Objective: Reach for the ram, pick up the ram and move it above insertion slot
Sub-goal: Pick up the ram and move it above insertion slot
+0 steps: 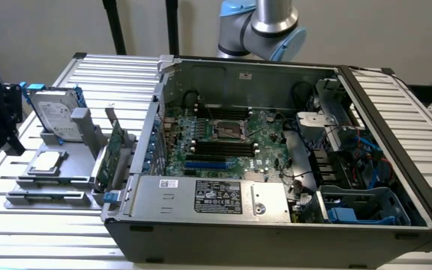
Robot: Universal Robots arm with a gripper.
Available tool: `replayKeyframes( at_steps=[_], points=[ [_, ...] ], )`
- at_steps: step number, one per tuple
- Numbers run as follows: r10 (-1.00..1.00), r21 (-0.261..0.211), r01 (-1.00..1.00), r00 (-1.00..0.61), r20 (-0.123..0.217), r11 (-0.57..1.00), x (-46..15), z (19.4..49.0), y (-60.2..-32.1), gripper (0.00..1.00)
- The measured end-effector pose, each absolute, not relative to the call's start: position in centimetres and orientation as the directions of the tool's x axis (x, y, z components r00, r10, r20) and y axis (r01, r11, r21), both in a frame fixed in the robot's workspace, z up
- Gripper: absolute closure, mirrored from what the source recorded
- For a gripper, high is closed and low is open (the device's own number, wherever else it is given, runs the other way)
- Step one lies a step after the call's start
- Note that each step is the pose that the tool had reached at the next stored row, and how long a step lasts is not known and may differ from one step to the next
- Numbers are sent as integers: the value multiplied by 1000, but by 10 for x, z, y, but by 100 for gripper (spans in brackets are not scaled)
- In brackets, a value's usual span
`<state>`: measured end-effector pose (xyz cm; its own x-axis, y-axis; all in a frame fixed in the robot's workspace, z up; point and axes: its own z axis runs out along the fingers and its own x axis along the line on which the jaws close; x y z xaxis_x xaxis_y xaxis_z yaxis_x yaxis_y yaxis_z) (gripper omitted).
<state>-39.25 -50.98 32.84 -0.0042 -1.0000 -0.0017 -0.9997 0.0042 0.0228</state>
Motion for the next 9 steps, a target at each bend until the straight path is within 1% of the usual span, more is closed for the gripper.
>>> replayKeyframes(
  at_steps=[4,9],
  points=[
    [-998,14,-998,64,-1,-64,-393,328,-510,89],
    [-997,13,-997,72,-2,-72,-393,328,-510,88]
  ],
)
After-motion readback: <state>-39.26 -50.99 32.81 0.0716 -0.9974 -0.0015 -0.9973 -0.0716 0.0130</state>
